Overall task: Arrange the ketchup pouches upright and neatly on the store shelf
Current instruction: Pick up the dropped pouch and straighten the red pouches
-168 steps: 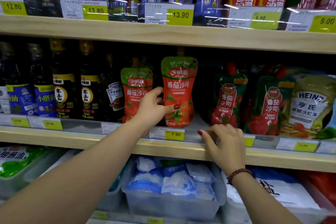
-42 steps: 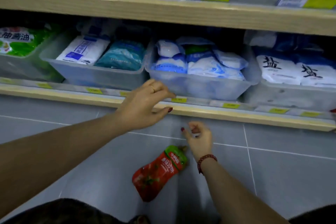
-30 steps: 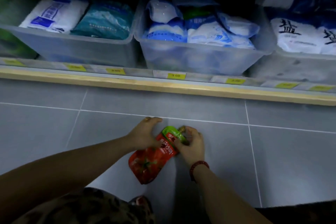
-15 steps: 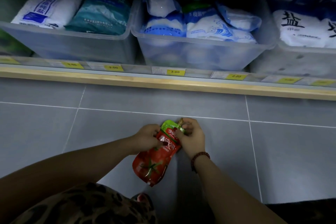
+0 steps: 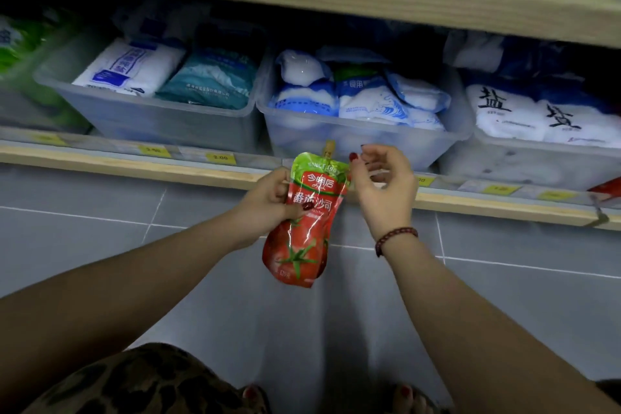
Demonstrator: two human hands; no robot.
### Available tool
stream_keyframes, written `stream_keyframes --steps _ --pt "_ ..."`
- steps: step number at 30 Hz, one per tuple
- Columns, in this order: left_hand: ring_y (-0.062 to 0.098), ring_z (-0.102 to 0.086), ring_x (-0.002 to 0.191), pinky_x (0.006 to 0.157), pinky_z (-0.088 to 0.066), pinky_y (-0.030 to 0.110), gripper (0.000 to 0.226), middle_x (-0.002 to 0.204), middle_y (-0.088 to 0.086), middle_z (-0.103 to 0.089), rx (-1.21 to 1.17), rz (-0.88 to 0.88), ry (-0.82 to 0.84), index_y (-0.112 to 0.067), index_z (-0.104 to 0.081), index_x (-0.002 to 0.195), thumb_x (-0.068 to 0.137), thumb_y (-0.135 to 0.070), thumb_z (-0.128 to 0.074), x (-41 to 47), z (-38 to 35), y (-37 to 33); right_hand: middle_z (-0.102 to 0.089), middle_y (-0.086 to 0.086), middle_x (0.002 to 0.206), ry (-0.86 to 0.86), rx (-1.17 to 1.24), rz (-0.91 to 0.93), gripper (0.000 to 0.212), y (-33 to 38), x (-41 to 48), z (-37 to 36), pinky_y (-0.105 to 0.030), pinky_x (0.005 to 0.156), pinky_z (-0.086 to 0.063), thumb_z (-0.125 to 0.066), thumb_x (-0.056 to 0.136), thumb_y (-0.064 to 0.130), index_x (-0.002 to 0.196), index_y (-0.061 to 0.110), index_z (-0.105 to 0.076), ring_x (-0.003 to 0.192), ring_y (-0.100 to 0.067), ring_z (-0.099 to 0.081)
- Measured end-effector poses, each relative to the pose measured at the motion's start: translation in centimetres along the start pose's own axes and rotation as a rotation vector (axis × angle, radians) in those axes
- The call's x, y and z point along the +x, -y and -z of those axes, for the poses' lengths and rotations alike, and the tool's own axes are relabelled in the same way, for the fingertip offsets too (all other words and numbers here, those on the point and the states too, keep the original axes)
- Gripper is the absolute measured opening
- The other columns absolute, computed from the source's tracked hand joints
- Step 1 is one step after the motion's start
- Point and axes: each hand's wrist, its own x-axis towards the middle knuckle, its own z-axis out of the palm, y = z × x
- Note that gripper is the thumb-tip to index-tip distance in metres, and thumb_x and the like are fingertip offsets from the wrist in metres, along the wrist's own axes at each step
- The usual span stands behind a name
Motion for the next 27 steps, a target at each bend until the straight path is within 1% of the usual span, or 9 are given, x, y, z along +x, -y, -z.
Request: stream_keyframes --steps 3,6,8,11,14,17,19,22,27 --pt "0.018 -0.068 0.084 0.068 -0.053 0.029 0.039 0.090 0.006 -0.069 -0.008 -0.059 0.008 -0.015 -0.052 0.104 0.076 0.011 -0.064 -0.2 0.2 -2.6 -0.064 -0.004 0.088 0.001 0.028 0.091 0.013 3.7 2.6 0.8 -0.025 0.069 -0.048 -0.067 0.077 0.026 0.089 0.022 -0.061 0.078 -0.016 -0.059" --pt "0.015 -0.069 0.076 0.063 -0.053 0.025 0.039 0.082 0.003 -0.072 0.028 -0.112 0.084 -0.020 -0.054 0.096 0.076 0.011 -0.064 -1.4 0.3 -4.1 -0.060 -0.008 0.089 -0.042 0.027 0.282 0.013 7.2 4.5 2.1 -0.033 0.072 -0.049 -0.066 0.079 0.017 0.091 0.014 -0.061 0.079 -0.020 -0.058" --pt "0.016 -0.070 0.079 0.064 -0.052 0.024 0.037 0.082 0.003 -0.073 0.043 -0.141 0.117 -0.021 -0.055 0.095 0.077 0.010 -0.064 -2.1 0.3 -5.0 -0.058 -0.009 0.093 -0.089 -0.072 0.435 0.019 8.9 5.8 2.9 -0.030 0.077 -0.046 -0.066 0.080 0.016 0.097 0.009 -0.062 0.087 -0.021 -0.055" --pt "0.015 -0.070 0.083 0.065 -0.053 0.022 0.034 0.085 0.003 -0.074 0.020 -0.219 0.092 -0.015 -0.054 0.098 0.077 0.011 -0.063 -2.5 0.5 -7.4 -0.058 -0.010 0.107 -0.181 -0.278 0.586 0.031 10.7 8.4 4.1 -0.032 0.090 -0.039 -0.066 0.080 0.024 0.107 0.010 -0.063 0.103 -0.024 -0.051" --pt "0.011 -0.069 0.075 0.061 -0.052 0.021 0.035 0.076 0.000 -0.073 -0.034 -0.316 0.039 -0.012 -0.051 0.096 0.077 0.016 -0.060 -2.5 0.6 -10.3 -0.055 -0.008 0.117 -0.221 -0.425 0.564 0.039 12.0 11.1 5.1 -0.037 0.094 -0.036 -0.066 0.079 0.035 0.113 0.016 -0.061 0.111 -0.026 -0.047" --pt "0.012 -0.068 0.069 0.061 -0.053 0.022 0.036 0.073 0.001 -0.073 -0.069 -0.410 0.005 -0.012 -0.051 0.094 0.075 0.017 -0.061 -2.1 0.7 -13.4 -0.055 -0.008 0.110 -0.236 -0.515 0.590 0.040 12.8 13.1 5.9 -0.038 0.088 -0.035 -0.065 0.078 0.040 0.112 0.019 -0.061 0.104 -0.029 -0.047" --pt "0.014 -0.068 0.071 0.063 -0.054 0.024 0.036 0.075 0.002 -0.073 -0.079 -0.465 -0.018 -0.011 -0.053 0.096 0.074 0.016 -0.062 -1.8 0.8 -15.3 -0.056 -0.009 0.105 -0.244 -0.547 0.640 0.037 13.3 14.2 6.1 -0.036 0.085 -0.033 -0.066 0.077 0.040 0.108 0.019 -0.063 0.099 -0.029 -0.047" --pt "0.018 -0.069 0.077 0.069 -0.055 0.029 0.037 0.080 0.003 -0.074 -0.094 -0.522 -0.057 -0.010 -0.055 0.099 0.072 0.014 -0.065 -1.3 0.8 -18.2 -0.058 -0.007 0.095 -0.241 -0.548 0.627 0.027 13.8 15.5 6.2 -0.027 0.078 -0.023 -0.066 0.077 0.040 0.094 0.019 -0.067 0.095 -0.029 -0.047" --pt "0.015 -0.070 0.070 0.058 -0.054 0.024 0.036 0.075 0.002 -0.074 -0.145 -0.651 -0.100 -0.014 -0.056 0.093 0.071 0.013 -0.063 -0.6 0.5 -23.9 -0.057 -0.001 0.089 -0.208 -0.485 0.592 0.014 13.5 16.1 6.4 -0.024 0.075 -0.021 -0.069 0.077 0.032 0.087 0.022 -0.066 0.090 -0.022 -0.046"
